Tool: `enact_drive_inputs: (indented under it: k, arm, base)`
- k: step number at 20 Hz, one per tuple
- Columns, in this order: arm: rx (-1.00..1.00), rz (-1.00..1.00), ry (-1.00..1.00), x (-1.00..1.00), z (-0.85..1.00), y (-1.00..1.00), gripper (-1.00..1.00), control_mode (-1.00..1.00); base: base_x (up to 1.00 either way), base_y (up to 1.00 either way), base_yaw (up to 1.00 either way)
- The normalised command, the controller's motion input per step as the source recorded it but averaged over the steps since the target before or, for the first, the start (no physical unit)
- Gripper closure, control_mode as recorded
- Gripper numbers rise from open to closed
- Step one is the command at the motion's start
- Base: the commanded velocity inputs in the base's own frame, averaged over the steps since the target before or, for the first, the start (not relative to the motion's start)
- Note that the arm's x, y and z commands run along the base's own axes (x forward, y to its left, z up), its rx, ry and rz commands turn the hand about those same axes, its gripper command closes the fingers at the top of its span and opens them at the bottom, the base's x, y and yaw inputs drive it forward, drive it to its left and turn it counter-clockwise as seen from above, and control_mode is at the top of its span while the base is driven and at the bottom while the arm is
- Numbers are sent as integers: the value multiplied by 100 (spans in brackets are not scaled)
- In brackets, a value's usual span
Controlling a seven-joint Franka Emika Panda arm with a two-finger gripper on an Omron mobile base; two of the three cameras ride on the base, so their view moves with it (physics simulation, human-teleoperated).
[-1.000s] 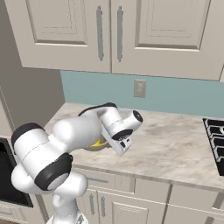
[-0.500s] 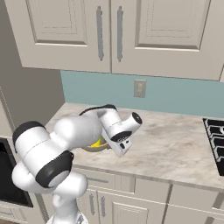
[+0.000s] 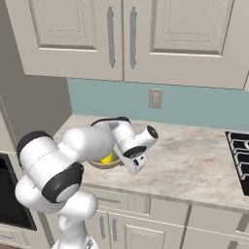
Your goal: Place the cup inside the bowl on the dining table and move the bowl to any counter.
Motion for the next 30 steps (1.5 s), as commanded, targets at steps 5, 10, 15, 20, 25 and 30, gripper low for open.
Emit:
enact_drive_inputs:
  k: [5, 10, 15, 20, 25, 30]
  arm:
    - [0, -1, 0, 9, -7, 0, 100, -100]
    - [0, -1, 0, 0, 0, 0, 100, -100]
    - [0, 0, 0, 0, 0, 0, 100, -100]
    - [0, 0, 0, 0, 0, 0, 100, -100]
    - [0, 0, 0, 0, 0, 0, -100, -100]
    - [0, 0, 0, 0, 0, 0, -100, -100]
  base:
    - [0, 0, 0]
    - [0, 0, 0]
    - [0, 0, 0]
    - [0, 0, 0]
    - [0, 0, 0]
    - [0, 0, 0]
